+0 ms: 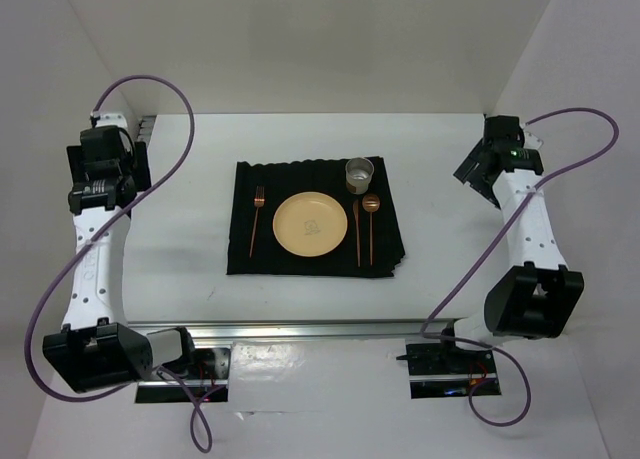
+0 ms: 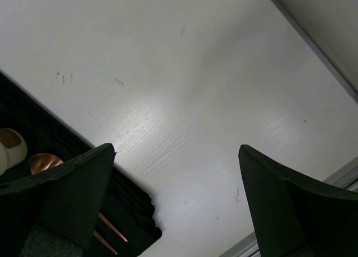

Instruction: Set the dinner table for one person

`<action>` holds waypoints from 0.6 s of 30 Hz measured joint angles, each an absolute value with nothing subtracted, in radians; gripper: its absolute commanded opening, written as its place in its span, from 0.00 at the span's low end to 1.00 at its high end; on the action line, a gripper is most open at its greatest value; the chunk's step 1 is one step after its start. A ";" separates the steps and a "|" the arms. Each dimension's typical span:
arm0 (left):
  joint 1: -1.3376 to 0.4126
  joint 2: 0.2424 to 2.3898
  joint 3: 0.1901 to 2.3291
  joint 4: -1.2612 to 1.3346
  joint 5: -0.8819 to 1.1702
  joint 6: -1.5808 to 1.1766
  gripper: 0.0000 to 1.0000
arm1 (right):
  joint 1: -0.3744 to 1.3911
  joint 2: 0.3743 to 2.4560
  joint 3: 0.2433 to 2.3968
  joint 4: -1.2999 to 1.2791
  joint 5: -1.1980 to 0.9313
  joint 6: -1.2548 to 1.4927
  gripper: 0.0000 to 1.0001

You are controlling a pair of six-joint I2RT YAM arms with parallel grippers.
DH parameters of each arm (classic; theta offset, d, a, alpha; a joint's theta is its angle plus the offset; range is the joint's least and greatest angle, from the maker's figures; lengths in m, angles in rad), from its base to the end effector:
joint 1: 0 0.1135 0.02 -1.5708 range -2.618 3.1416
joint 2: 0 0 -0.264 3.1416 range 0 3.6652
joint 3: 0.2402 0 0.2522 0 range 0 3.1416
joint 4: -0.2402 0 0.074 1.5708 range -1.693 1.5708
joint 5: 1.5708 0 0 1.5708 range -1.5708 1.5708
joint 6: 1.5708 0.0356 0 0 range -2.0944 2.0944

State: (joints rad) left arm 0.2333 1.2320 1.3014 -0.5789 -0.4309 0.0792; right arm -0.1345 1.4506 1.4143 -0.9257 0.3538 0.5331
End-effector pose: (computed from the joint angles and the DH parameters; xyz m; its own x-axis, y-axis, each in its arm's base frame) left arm 0.2547 0.0758 0.3875 -0.5177 -0.0491 -0.8541 -0.5255 0.8061 0.2722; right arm 0.2924 -0.0520 0.3386 -0.5364 0.5537 -0.6370 0.6906 0.7218 0.0459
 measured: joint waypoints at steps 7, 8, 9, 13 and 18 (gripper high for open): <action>0.233 1.208 1.301 -0.644 -0.371 0.075 0.99 | -0.134 1.403 1.414 -0.975 0.318 0.505 1.00; 0.233 1.205 1.301 -0.653 -0.361 0.075 0.99 | -0.134 1.391 1.414 -0.976 0.309 0.500 1.00; 0.233 1.201 1.297 -0.657 -0.351 0.075 0.99 | -0.134 1.378 1.414 -0.976 0.299 0.498 1.00; 0.233 1.179 1.295 -0.679 -0.318 0.074 0.99 | -0.134 1.324 1.414 -0.976 0.265 0.485 1.00; 0.233 1.164 1.295 -0.695 -0.292 0.075 0.99 | -0.134 1.288 1.414 -0.977 0.234 0.478 1.00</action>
